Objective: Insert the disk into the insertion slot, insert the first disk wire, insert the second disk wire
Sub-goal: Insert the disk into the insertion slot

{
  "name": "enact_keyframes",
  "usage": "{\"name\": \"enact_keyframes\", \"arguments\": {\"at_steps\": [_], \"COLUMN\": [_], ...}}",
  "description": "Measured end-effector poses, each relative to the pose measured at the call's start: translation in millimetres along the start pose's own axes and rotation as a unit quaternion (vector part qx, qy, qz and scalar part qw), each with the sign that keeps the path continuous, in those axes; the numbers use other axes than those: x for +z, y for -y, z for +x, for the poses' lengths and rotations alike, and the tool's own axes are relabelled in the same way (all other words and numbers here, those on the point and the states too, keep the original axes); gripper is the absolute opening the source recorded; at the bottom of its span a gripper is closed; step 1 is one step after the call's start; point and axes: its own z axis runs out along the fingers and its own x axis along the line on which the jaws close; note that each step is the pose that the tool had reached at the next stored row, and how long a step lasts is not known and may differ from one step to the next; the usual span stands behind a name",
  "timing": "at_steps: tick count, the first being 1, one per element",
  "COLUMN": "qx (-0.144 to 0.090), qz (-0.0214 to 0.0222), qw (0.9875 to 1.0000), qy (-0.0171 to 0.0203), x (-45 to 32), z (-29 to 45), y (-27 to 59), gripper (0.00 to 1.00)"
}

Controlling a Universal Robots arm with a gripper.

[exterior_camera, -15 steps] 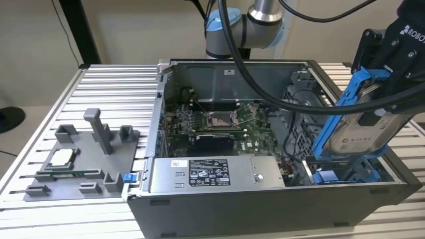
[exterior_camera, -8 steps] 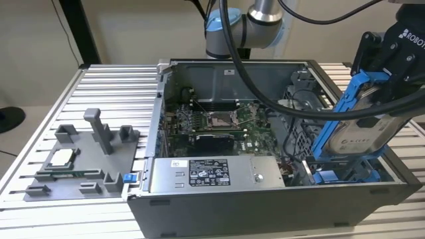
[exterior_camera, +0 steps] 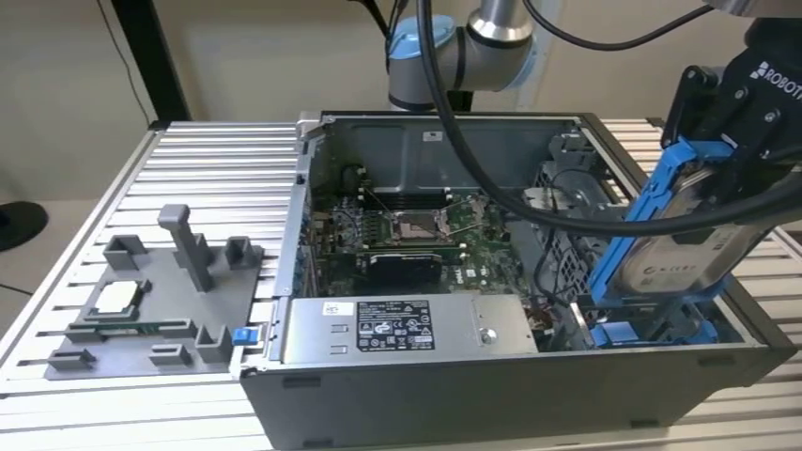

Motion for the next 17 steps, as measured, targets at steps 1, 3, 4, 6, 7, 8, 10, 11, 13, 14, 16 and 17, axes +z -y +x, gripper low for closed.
{"name": "enact_keyframes", "arguments": {"at_steps": [1, 3, 4, 6, 7, 8, 10, 11, 13, 14, 16, 17], "qx": [0.000, 0.000, 0.000, 0.000, 0.000, 0.000, 0.000, 0.000, 0.000, 0.000, 0.000, 0.000], "qz": [0.0000, -0.0001, -0.0001, -0.0001, -0.0001, -0.0001, -0.0002, -0.0002, -0.0002, -0.0001, -0.0001, -0.0001], "qw": [1.0000, 1.0000, 1.0000, 1.0000, 1.0000, 1.0000, 1.0000, 1.0000, 1.0000, 1.0000, 1.0000, 1.0000], "qy": [0.0001, 0.0005, 0.0006, 0.0010, 0.0011, 0.0012, 0.0016, 0.0016, 0.0017, 0.0017, 0.0017, 0.0017], "x": [1.0, 3.2, 4.5, 7.1, 8.2, 9.3, 11.6, 12.6, 13.5, 13.5, 13.5, 13.5], "z": [0.0, 0.1, 0.1, 0.2, 0.2, 0.3, 0.4, 0.4, 0.4, 0.4, 0.5, 0.5], "y": [0.9, 2.3, 2.5, 2.8, 2.9, 3.0, 3.2, 3.3, 3.4, 3.4, 3.4, 3.4], "gripper": [0.00, 0.00, 0.00, 0.00, 0.00, 0.00, 0.00, 0.00, 0.00, 0.00, 0.00, 0.00]}}
